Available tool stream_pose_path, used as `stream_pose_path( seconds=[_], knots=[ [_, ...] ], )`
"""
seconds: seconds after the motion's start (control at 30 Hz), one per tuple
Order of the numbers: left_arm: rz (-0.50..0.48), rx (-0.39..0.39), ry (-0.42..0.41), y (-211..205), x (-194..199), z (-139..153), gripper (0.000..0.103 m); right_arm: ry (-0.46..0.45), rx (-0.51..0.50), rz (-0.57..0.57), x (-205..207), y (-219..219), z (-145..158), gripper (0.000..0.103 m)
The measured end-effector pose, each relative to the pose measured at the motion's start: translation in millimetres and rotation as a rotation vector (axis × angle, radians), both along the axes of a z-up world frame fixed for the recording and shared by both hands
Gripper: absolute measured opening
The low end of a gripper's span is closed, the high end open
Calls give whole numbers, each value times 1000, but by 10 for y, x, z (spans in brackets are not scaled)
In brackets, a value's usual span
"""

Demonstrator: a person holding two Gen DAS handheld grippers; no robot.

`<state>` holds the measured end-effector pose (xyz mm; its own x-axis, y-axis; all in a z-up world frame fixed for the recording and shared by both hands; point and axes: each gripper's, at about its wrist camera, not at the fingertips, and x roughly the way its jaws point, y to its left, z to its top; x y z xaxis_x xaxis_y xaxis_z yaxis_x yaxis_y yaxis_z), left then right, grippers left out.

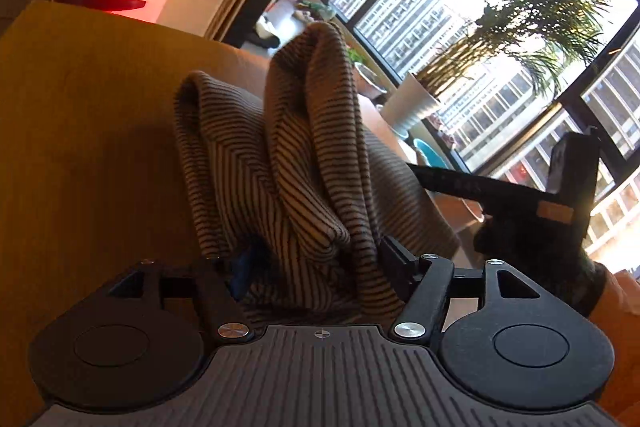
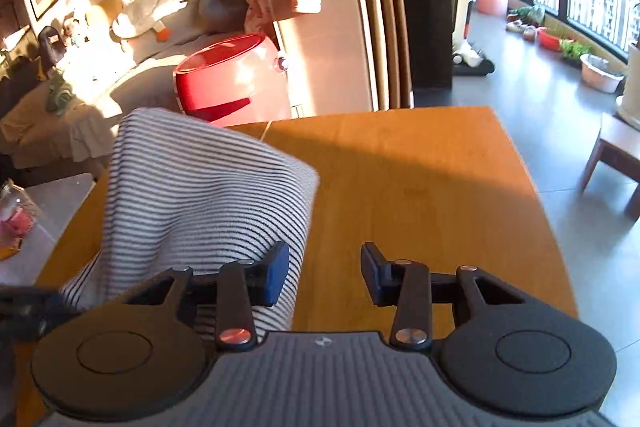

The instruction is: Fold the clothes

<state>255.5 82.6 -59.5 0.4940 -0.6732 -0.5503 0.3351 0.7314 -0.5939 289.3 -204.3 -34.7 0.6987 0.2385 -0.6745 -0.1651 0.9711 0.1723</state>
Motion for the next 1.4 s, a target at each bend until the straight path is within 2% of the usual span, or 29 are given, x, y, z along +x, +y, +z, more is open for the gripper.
stream_pose_path(
  seconds=[0.13,0.27,0.33,0.43,0.47,0.5,0.57,0.6,0.63,0.73,0.8,0.87,0.9,1.0,1.1,1.17,1.2,1.3,1.33,1.37,1.4],
  knots=[
    [-26,-2,-24,-186,-24,-43,75,-26,-21,-27,-31,-70,56,40],
    [-3,-32,-18,-120,19,-48,72,-60,1,-29,-203,-151,172,40],
    [26,-41,-29,-15,-7,2,67,-79,20,-3,-339,-139,225,40],
    [55,-27,-40,67,-35,17,67,-72,17,92,-530,38,162,41],
    [60,-22,-38,80,-40,6,67,-74,-2,124,-592,117,127,50],
    [64,-17,-36,94,-45,-5,62,-96,-65,151,-653,226,79,57],
    [73,-6,-32,121,-54,-26,52,-158,-229,203,-774,477,-3,58],
    [78,-1,-30,135,-59,-37,44,-178,-281,216,-805,570,-2,58],
    [82,4,-28,148,-63,-47,40,-183,-299,224,-817,616,22,58],
    [95,20,-22,189,-77,-79,33,-200,-275,259,-878,625,147,58],
    [104,31,-18,217,-86,-100,33,-226,-241,306,-987,633,252,60],
    [113,41,-14,244,-96,-122,32,-255,-224,357,-1092,677,328,74],
    [118,46,-12,257,-100,-132,32,-276,-238,370,-1128,727,344,75],
    [120,61,-6,209,-88,-161,32,-340,-263,370,-1152,878,383,75],
    [124,68,-1,208,-72,-177,32,-356,-185,299,-970,976,392,75],
    [128,72,1,219,-71,-179,32,-336,-175,272,-829,1031,318,75],
    [137,82,4,223,-65,-182,23,-310,-187,268,-758,1067,259,75],
    [141,71,22,249,-47,-224,23,-209,-226,258,-579,1087,56,75],
    [134,71,18,231,-54,-227,23,-209,-225,264,-581,1058,26,75],
    [124,74,14,210,-61,-226,23,-211,-225,271,-592,1030,10,70],
    [113,75,11,180,-62,-223,23,-215,-221,274,-620,998,34,49]
  ],
)
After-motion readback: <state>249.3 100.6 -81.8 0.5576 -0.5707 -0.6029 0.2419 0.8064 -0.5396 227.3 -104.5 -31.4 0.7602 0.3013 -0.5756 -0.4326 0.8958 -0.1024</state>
